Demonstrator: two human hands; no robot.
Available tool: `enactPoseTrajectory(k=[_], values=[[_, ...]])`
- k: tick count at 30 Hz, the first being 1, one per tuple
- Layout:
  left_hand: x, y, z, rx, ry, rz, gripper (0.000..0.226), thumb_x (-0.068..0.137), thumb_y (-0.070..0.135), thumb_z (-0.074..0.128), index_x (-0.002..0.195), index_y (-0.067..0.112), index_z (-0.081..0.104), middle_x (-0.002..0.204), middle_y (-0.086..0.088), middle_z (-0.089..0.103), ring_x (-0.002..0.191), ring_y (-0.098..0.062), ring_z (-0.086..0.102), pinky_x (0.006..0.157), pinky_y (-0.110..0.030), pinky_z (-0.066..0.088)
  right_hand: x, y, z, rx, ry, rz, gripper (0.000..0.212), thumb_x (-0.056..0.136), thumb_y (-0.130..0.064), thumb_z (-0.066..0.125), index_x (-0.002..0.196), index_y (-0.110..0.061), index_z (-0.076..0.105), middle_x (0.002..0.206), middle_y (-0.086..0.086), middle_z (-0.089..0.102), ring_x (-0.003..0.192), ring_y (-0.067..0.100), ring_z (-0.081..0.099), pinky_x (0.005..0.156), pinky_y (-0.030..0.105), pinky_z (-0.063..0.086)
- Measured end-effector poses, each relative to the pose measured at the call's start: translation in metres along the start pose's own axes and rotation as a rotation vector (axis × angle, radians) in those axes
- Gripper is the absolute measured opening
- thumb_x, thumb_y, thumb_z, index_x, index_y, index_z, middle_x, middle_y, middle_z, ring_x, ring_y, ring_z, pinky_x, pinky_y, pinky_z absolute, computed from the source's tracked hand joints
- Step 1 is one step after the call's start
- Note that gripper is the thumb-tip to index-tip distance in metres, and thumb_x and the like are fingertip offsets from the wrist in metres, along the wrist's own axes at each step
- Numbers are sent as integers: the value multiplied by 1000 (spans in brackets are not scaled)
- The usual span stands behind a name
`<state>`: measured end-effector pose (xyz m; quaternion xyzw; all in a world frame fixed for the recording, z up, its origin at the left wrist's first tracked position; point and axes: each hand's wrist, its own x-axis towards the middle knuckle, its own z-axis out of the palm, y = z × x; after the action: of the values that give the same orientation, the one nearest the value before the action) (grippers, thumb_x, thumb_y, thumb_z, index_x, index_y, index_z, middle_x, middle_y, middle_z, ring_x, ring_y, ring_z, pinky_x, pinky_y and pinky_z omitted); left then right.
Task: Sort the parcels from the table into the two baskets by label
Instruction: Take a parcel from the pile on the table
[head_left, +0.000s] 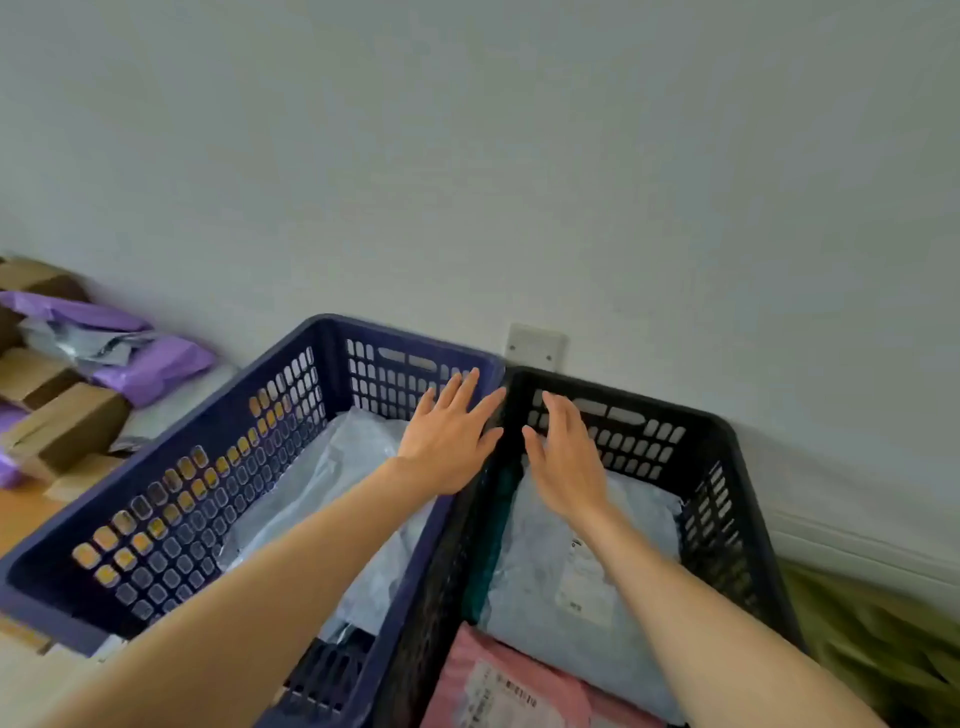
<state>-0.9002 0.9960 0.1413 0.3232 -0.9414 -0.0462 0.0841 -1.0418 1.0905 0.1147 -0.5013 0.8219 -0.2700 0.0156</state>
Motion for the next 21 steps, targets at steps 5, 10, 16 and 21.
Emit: enactPoseTrajectory(k=[5,10,16,21], values=[[-54,-65,-42,11,35,-54,56,104,46,23,155,30,6,163,-4,-6,150,-23,-6,121,-44,5,-8,-84,12,44,26,-64,54,103,-34,40,150,-14,24,157,4,26,140,23,33,110,39,35],[-120,-134,-68,-1,74,-139,56,104,46,25,154,31,7,163,-5,-3,150,-24,-3,121,-44,6,-23,-168,42,102,9,-140,53,103,-34,39,150,-14,25,156,4,27,142,21,29,112,40,32],[-196,-221,-92,46,105,-235,54,103,47,25,154,32,12,163,-6,3,150,-25,4,121,-44,9,-42,-269,89,170,-12,-259,54,102,-35,38,148,-9,28,152,7,32,137,23,36,108,41,38],[-256,-289,-107,83,113,-349,56,102,50,25,153,34,9,163,-5,2,150,-25,3,121,-45,10,-49,-349,133,189,-62,-336,51,103,-32,39,147,-9,29,150,7,34,136,23,38,105,38,37]])
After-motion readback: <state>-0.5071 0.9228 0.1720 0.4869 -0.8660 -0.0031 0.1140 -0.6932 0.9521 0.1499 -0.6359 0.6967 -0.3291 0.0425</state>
